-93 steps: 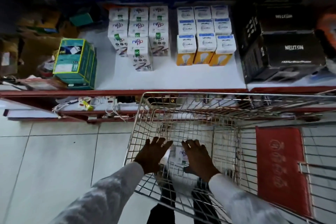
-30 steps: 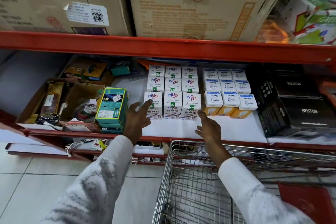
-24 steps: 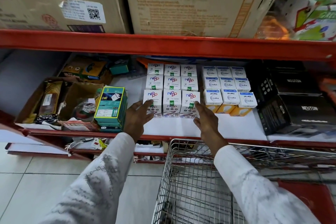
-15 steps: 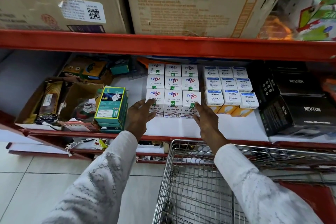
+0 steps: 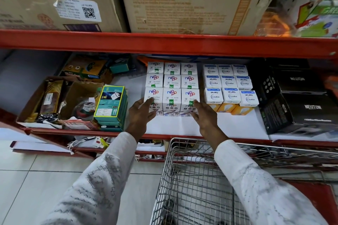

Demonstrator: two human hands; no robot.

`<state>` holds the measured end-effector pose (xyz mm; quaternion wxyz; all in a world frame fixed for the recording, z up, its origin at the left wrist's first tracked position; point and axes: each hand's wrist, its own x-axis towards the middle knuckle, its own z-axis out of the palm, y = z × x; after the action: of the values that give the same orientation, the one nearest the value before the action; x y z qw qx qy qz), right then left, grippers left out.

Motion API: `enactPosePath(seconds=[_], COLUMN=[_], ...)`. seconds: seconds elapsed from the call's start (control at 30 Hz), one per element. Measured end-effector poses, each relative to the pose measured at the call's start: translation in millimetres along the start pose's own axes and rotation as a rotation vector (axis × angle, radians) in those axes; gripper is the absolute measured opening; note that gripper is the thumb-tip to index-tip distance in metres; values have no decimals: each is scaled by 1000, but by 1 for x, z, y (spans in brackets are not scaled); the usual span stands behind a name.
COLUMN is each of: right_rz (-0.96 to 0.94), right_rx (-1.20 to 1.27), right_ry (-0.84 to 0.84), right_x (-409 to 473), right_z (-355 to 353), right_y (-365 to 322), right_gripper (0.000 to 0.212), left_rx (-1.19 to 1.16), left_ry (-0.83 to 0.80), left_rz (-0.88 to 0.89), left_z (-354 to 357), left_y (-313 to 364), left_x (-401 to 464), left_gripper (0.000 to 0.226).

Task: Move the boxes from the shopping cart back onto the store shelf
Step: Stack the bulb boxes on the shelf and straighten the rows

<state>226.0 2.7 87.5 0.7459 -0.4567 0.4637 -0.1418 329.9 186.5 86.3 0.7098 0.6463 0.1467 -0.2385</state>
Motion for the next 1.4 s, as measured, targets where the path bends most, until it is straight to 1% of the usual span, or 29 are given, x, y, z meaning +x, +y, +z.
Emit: enactPosePath(seconds=[0.1, 0.17, 0.23, 0.3, 0.37, 0.4, 0.47, 0.5, 0.53, 0.6, 0.67, 0.73, 0.8, 0.87, 0.9, 0.97, 1.0, 1.07, 1.1, 1.13, 1.3, 1.4], right_rz=[2, 5, 7, 4, 15, 22, 25, 34, 47, 65, 76, 81, 77, 76, 81, 97, 105, 103, 95, 85, 68, 61], right_rx=[3, -8, -52, -63, -18, 7, 87, 126, 150, 168, 187, 213, 256, 325, 356, 384, 383, 386, 399, 415, 413, 405], right_ry=[-28, -48, -34, 61, 205, 271, 369, 393, 397, 373, 310, 249, 234, 226, 218, 181, 163, 153, 155, 156, 167, 174], right_x=[-3, -5, -6, -8, -6, -4, 3, 9, 14, 24, 34, 41, 45, 48, 49, 52, 54, 56, 57, 57, 60, 60], right_z=[-6, -13, -24, -44, -70, -83, -109, -120, -129, -141, -149, -152, -152, -151, -150, -149, -149, -149, -149, -149, -146, -145], right_y=[-1, -3, -5, -9, -15, -17, -24, -29, -35, -46, -56, -63, -70, -76, -77, -78, -78, -77, -76, -76, -77, -78], right_gripper=[51, 51, 49, 40, 30, 30, 41, 48, 51, 52, 56, 67, 74, 76, 78, 83, 83, 77, 73, 70, 59, 55], left_rx=[-24, -42, -71, -100, -107, -113, -139, -131, -101, -61, -67, -90, -96, -65, -30, 20, 20, -14, -42, -70, -85, -87], left_ry=[53, 126, 240, 299, 250, 180, -22, -126, -204, -274, -278, -260, -237, -211, -193, -148, -139, -169, -189, -201, -197, -196], left_rz=[-2, 35, 105, 143, 66, -1, -167, -248, -309, -365, -368, -371, -354, -302, -275, -263, -256, -233, -244, -262, -288, -279], left_z=[4, 10, 19, 37, 63, 77, 107, 122, 136, 160, 182, 197, 207, 213, 215, 218, 218, 216, 215, 215, 222, 222], left_y=[-1, -3, -11, -23, -36, -42, -51, -54, -57, -59, -59, -59, -62, -63, -61, -60, -59, -61, -63, -63, -61, -64], left_x=[-16, -36, -56, -79, -99, -107, -118, -121, -121, -115, -109, -100, -91, -82, -79, -73, -71, -70, -70, -70, -68, -64], left_gripper=[51, 54, 46, 28, 9, 7, 12, 14, 22, 43, 57, 66, 69, 66, 71, 90, 87, 57, 46, 42, 36, 44])
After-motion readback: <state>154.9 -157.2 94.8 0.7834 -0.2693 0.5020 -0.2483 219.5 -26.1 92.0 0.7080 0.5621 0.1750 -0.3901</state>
